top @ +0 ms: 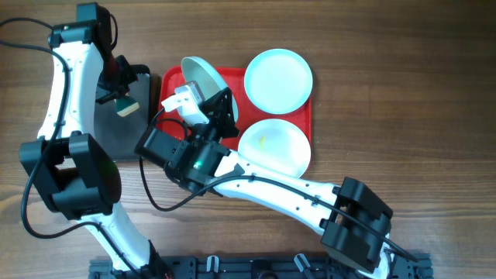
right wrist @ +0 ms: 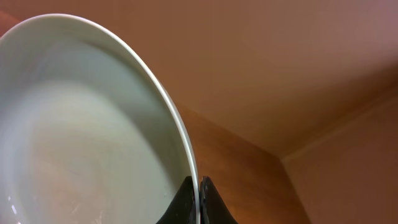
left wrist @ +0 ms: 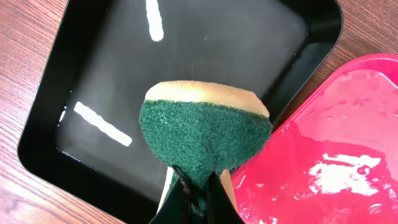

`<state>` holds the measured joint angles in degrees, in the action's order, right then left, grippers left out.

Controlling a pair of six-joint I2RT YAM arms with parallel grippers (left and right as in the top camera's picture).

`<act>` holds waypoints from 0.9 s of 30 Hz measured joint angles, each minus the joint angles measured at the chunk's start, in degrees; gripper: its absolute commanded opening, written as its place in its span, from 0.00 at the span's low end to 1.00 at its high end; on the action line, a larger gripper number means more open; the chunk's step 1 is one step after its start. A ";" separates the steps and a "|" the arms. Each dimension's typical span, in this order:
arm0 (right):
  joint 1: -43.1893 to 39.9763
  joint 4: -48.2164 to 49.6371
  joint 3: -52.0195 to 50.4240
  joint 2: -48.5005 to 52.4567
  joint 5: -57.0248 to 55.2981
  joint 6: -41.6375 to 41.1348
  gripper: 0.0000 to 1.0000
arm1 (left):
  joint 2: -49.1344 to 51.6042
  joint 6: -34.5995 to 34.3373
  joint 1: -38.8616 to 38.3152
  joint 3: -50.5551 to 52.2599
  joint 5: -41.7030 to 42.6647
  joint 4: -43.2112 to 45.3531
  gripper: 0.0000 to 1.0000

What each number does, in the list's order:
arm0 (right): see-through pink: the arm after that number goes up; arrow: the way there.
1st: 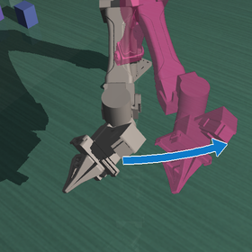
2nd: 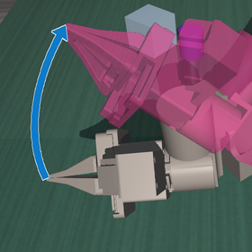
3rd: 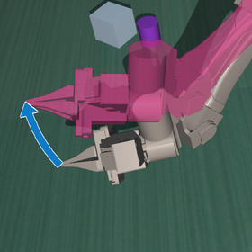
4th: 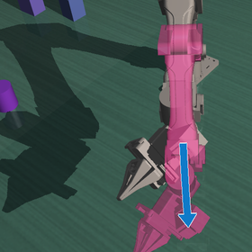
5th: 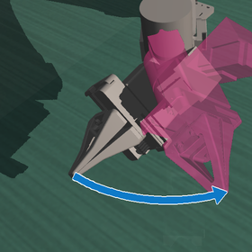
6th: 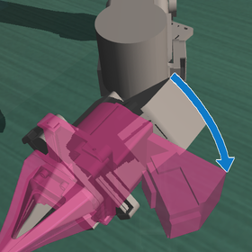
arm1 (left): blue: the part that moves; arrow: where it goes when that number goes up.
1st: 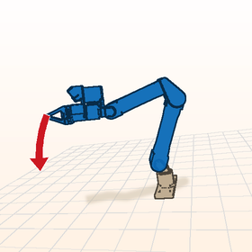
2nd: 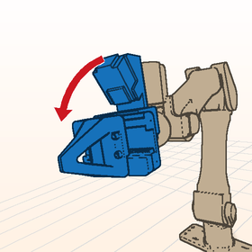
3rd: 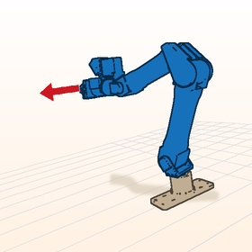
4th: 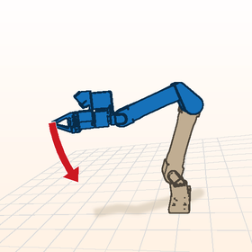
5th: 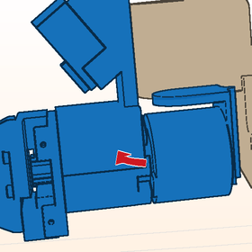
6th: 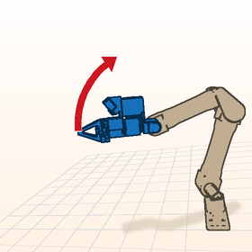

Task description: Clean dirty plates on tray and stack at the side

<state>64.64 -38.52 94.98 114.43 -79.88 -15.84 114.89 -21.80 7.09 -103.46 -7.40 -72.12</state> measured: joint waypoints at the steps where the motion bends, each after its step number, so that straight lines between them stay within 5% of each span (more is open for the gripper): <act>1: 0.00 0.31 0.00 0.00 -0.11 0.13 0.04 | 0.00 -0.02 0.00 0.00 0.00 0.00 0.04; 8: -0.72 1.31 -0.02 0.00 7.52 -0.76 0.04 | 0.00 0.00 0.00 0.00 -0.02 -0.17 0.04; 20: -17.05 -3.39 -0.83 0.04 55.43 -14.25 0.04 | 0.00 -0.02 0.00 0.00 0.00 -0.81 0.04; 27: -22.40 -2.67 -0.83 3.63 71.52 -17.18 0.04 | 0.00 -0.02 0.00 0.00 0.00 -0.79 0.04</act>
<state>42.24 -41.19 94.15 118.06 -8.36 -33.01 114.89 -21.82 7.09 -103.46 -7.40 -72.90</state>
